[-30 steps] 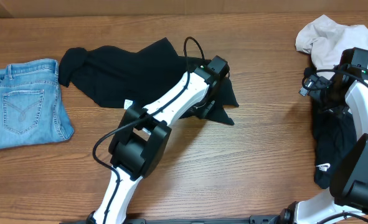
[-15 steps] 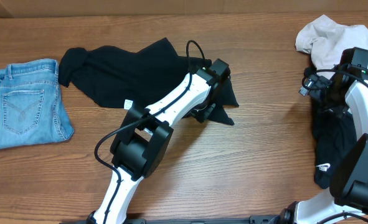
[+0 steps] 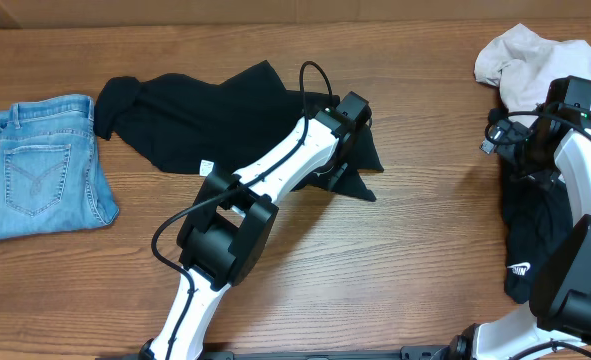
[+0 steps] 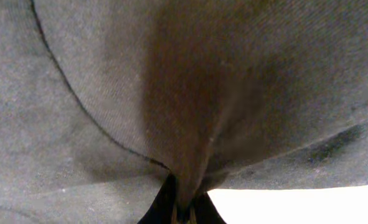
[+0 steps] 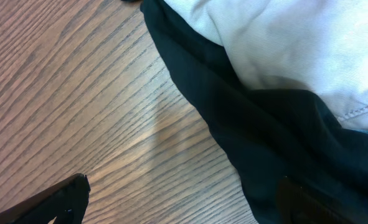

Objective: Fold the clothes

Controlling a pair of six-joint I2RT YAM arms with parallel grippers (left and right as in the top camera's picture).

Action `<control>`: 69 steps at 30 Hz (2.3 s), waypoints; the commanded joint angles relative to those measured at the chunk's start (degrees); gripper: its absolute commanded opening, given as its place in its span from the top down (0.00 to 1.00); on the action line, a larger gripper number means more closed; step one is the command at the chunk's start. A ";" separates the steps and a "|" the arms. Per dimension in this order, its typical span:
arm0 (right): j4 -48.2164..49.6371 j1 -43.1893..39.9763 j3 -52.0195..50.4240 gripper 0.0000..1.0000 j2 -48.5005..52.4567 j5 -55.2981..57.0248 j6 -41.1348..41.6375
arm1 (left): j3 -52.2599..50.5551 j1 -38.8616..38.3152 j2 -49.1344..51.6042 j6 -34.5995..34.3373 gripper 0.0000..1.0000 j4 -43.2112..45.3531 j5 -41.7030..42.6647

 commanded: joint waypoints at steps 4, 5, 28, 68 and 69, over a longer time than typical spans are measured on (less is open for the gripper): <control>0.87 0.13 0.50 0.02 -0.22 -10.03 -4.17 | 2.12 0.66 -4.92 -3.72 0.96 -6.29 -8.52; 1.09 0.37 0.50 0.02 -0.22 -12.26 -5.20 | 2.58 1.22 -6.78 -3.72 0.96 -7.23 -9.55; -1.20 30.62 0.50 0.01 0.81 -13.42 -9.46 | 2.95 22.03 -26.47 -10.08 0.96 -11.21 -18.12; -1.70 43.52 -7.74 0.06 5.68 -15.23 -31.71 | 2.95 27.82 -39.41 -15.26 0.96 -8.15 -21.68; -1.42 43.91 -8.07 0.07 5.68 -15.21 -31.58 | 2.95 27.82 -39.41 -15.26 0.96 -8.15 -21.68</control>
